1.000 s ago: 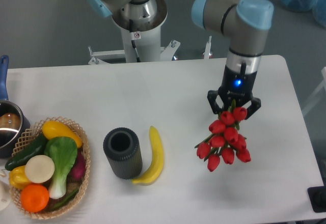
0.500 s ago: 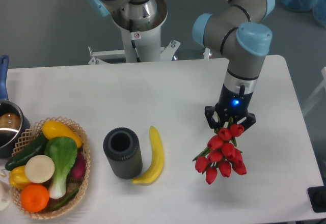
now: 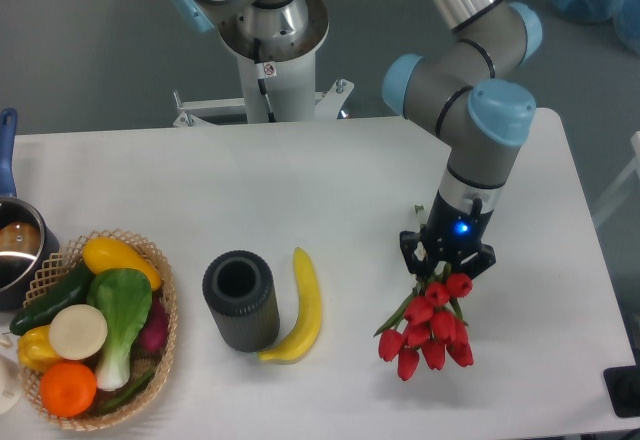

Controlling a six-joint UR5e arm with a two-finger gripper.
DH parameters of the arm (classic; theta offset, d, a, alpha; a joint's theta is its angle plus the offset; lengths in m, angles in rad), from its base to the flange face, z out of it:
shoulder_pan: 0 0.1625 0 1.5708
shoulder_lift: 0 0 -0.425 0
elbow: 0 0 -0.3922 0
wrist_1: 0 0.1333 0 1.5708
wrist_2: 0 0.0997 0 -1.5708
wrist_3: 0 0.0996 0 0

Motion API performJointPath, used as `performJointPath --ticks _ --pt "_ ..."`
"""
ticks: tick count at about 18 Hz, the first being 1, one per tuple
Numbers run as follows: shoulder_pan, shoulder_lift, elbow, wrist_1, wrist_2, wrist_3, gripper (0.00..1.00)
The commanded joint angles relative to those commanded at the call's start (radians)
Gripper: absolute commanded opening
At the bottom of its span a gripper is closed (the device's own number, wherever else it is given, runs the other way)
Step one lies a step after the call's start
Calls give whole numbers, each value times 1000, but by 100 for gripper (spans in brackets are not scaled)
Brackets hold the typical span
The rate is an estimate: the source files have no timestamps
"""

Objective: Place the flowers on the table
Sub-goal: 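Carry the tulip bouquet down toward the table beside the banana, then lower the bouquet until the tulip heads rest on the table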

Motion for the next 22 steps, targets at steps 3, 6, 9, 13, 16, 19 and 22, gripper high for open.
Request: performJointPath --ticks 3,6,9,13,16,19,22 --pt "-3 -34 15 3 0 5 33" --pt "-8 -54 35 6 -2 5 33" --pt "-6 -57 38 6 -2 6 38" --pt "-5 -54 40 6 -3 17 54" --pt "-3 -49 40 6 -3 18 75" --pt "0 -37 40 6 -3 41 100" --pt "30 30 41 6 0 41 100"
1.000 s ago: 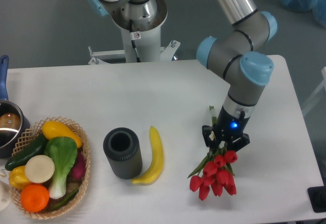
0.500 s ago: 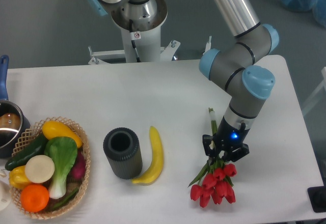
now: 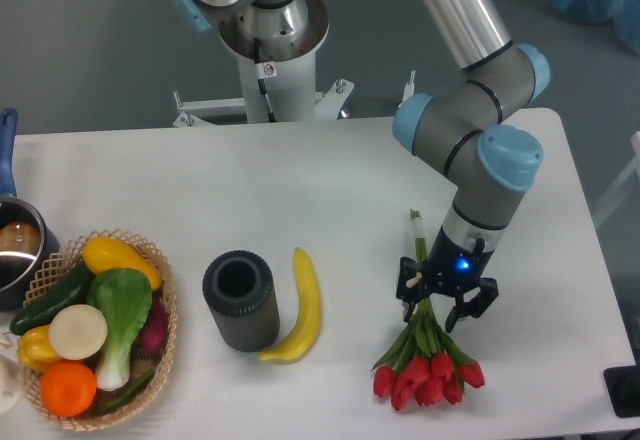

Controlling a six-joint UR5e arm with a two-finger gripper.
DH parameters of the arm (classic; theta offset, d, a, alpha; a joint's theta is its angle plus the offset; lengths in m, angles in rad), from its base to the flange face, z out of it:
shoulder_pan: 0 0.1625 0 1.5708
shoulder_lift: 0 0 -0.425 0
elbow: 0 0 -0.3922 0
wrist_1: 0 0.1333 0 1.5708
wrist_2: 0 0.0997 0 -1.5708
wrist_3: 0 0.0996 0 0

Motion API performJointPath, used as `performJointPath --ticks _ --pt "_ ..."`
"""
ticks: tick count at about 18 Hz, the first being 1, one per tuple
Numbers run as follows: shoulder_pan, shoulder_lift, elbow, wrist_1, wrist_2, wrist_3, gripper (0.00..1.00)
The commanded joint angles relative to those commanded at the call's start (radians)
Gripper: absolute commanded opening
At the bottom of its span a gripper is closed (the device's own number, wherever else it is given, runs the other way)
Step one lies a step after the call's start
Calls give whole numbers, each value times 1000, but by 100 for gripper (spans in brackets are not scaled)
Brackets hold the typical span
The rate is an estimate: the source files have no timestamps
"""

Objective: Place the flowers on the table

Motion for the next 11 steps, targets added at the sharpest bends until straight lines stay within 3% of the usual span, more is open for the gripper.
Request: performJointPath --ticks 6,11 --pt "78 115 5 -3 20 3 100" --pt "137 220 -35 -11 115 162 100"
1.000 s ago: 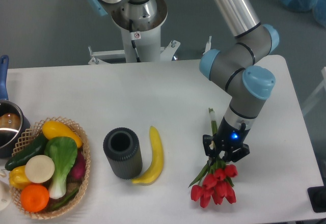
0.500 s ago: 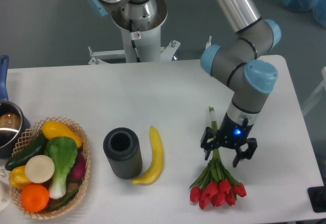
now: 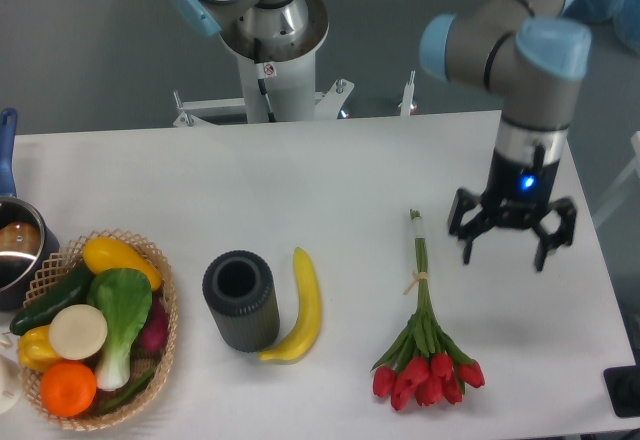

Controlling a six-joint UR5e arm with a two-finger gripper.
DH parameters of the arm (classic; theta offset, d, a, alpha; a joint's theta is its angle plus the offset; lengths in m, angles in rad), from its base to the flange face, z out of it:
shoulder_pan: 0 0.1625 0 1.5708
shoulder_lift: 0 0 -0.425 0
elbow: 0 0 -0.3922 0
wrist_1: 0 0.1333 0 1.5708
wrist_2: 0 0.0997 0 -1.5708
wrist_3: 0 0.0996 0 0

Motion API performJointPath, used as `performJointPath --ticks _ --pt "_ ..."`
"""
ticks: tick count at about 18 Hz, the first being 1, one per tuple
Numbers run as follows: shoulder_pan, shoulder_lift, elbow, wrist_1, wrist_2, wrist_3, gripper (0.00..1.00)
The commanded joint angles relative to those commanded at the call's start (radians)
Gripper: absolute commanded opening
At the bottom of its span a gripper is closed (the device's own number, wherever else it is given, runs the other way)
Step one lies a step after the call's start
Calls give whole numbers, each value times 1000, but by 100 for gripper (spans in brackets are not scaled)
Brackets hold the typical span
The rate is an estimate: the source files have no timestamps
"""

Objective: Place the flowers on the table

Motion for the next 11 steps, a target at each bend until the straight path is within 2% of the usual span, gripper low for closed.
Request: performJointPath --ticks 2,6,7,9,11 --pt "23 52 -54 -3 23 66 100" --pt "121 173 -175 -8 35 274 100" --pt "158 210 -216 -8 35 367 100" --pt "202 245 -261 -9 37 494 100" --pt "222 259 -272 -31 51 563 100"
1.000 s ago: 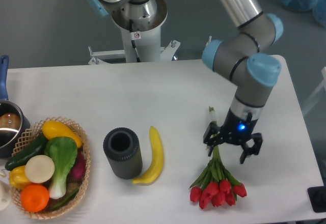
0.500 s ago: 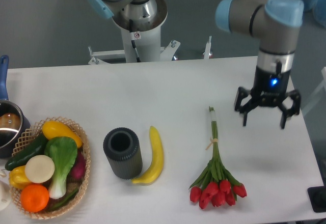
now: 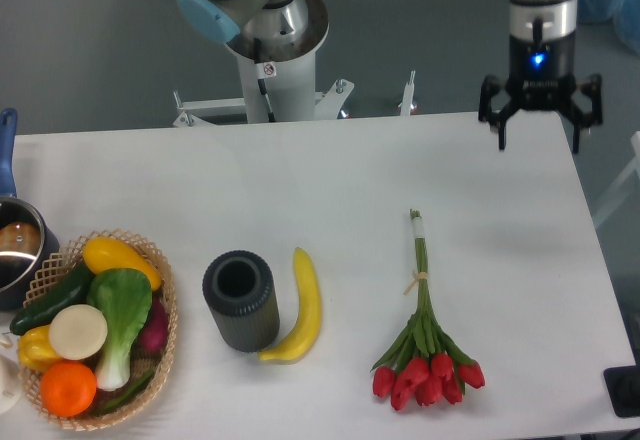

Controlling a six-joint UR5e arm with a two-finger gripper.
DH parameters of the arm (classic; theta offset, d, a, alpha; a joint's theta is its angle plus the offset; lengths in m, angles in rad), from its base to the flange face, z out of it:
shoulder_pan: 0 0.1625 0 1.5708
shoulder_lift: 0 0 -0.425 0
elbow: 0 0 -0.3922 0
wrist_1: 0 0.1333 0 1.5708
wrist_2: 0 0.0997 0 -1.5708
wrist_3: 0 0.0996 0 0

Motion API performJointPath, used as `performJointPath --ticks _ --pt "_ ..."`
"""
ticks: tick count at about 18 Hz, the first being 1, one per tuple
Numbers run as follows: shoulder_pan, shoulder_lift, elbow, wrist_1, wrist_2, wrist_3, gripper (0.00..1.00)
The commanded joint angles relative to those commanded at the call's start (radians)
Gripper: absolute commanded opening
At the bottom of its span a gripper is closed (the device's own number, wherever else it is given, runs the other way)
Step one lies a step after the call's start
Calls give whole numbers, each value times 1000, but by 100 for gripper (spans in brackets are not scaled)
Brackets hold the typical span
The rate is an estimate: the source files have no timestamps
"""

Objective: Place the flowers on the table

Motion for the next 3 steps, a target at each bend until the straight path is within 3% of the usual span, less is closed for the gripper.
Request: performJointPath --ticks 3 --pt "0 5 0 -5 6 0 100"
